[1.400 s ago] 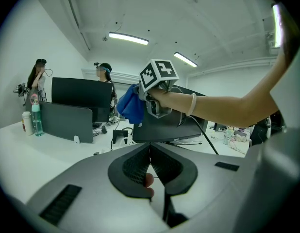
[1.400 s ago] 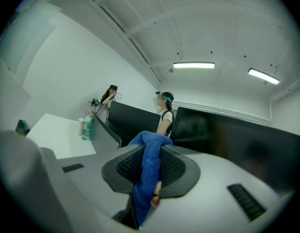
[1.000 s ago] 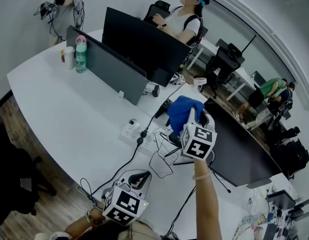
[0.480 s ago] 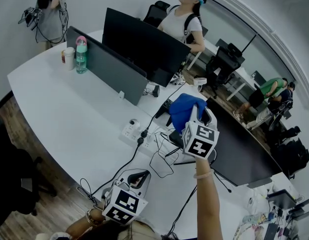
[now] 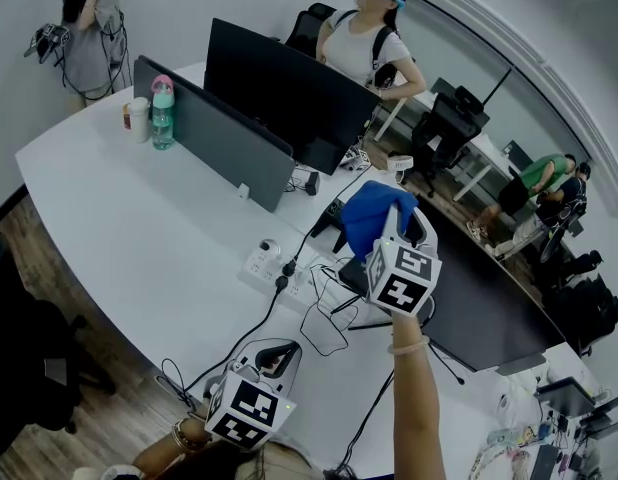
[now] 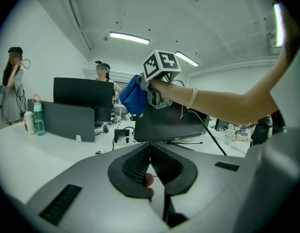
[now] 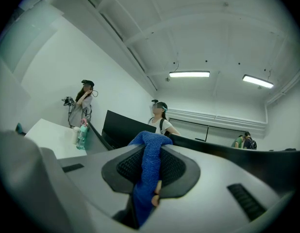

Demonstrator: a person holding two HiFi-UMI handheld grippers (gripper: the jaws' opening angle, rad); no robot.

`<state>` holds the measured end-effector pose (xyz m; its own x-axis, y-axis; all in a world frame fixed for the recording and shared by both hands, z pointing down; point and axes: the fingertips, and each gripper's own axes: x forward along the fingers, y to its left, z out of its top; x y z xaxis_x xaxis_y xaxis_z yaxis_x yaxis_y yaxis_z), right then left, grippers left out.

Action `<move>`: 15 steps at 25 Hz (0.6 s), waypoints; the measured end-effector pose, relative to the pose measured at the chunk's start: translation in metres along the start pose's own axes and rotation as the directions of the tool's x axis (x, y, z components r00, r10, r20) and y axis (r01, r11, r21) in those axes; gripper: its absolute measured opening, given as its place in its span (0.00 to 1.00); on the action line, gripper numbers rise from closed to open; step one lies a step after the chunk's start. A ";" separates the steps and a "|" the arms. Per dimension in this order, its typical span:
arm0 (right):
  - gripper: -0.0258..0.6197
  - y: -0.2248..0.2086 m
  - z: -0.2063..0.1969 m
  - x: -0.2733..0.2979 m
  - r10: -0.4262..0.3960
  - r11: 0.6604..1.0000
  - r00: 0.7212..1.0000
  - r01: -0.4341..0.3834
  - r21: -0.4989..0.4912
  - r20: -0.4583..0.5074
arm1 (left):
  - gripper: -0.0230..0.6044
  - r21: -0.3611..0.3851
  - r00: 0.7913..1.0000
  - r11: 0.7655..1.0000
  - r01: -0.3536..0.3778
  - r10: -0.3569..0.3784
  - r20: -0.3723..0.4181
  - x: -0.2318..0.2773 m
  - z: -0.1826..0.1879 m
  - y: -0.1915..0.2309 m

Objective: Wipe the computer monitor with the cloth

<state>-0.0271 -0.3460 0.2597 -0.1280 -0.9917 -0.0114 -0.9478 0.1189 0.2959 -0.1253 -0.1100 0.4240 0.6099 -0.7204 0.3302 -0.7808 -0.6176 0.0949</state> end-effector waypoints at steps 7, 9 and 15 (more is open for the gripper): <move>0.15 -0.001 0.006 -0.001 -0.005 1.000 1.000 0.005 0.005 0.013 | 0.05 -0.003 1.000 1.000 0.014 -0.014 0.003 0.000 0.001 -0.002; 0.15 -0.002 0.010 -0.001 -0.009 1.000 1.000 0.008 0.008 0.021 | 0.05 -0.001 1.000 1.000 0.012 -0.012 0.002 -0.001 0.001 -0.002; 0.15 -0.005 0.017 -0.002 -0.014 1.000 0.999 0.014 0.011 0.034 | 0.05 0.003 1.000 1.000 0.010 -0.010 0.007 0.000 0.002 -0.001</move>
<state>-0.0267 -0.3443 0.2422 -0.1244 -0.9910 -0.0483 -0.9526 0.1057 0.2852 -0.1241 -0.1098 0.4221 0.6191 -0.7161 0.3225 -0.7739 -0.6261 0.0952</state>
